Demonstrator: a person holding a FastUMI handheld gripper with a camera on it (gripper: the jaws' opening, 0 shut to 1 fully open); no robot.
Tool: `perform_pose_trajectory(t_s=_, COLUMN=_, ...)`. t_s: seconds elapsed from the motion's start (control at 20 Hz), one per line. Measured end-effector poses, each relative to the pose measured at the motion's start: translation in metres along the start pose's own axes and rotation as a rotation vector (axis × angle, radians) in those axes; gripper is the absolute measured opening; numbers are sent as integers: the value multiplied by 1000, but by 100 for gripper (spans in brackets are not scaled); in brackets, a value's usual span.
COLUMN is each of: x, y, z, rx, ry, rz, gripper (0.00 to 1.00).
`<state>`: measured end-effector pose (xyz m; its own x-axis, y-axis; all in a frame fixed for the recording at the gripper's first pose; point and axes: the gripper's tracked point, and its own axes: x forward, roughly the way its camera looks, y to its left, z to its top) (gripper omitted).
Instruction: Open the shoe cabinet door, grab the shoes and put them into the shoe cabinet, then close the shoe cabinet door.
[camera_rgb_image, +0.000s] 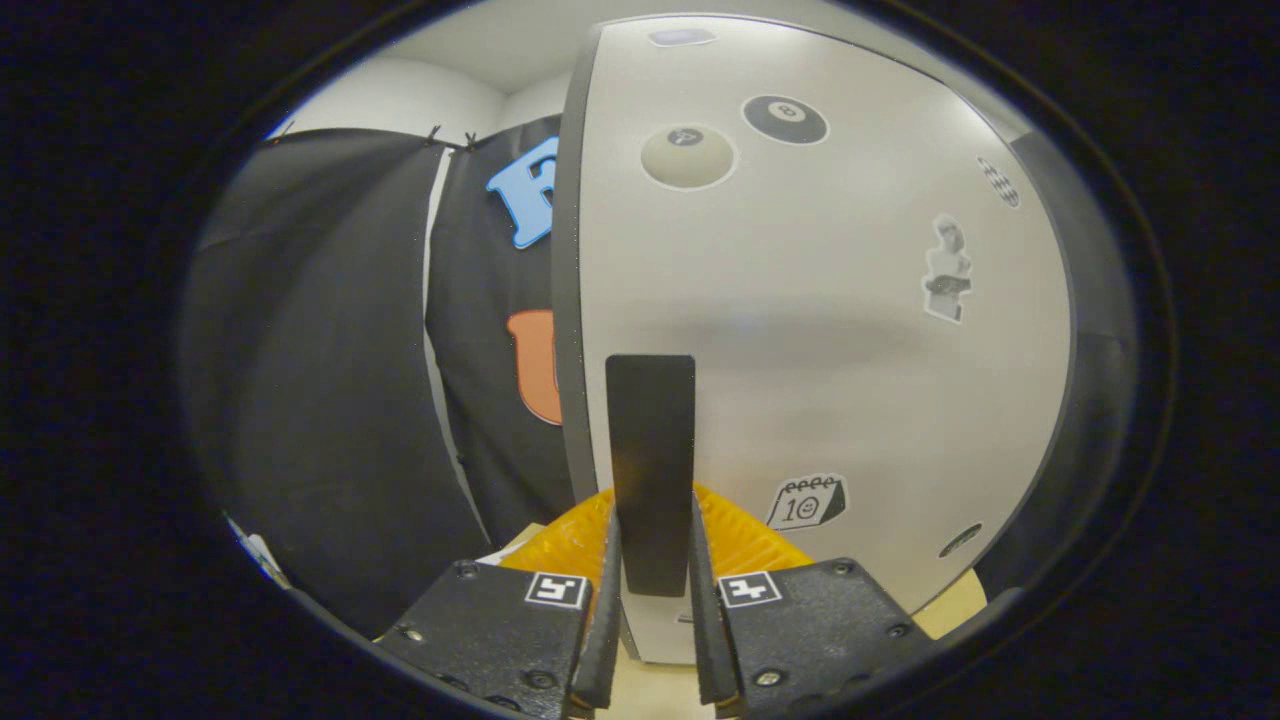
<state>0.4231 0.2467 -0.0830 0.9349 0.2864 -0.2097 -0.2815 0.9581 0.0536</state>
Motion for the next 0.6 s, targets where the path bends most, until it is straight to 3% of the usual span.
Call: perform_pose_trajectory(t_s=0.6, x=-158, y=-23, z=-24, rx=-8, ry=18, rz=48, gripper=30)
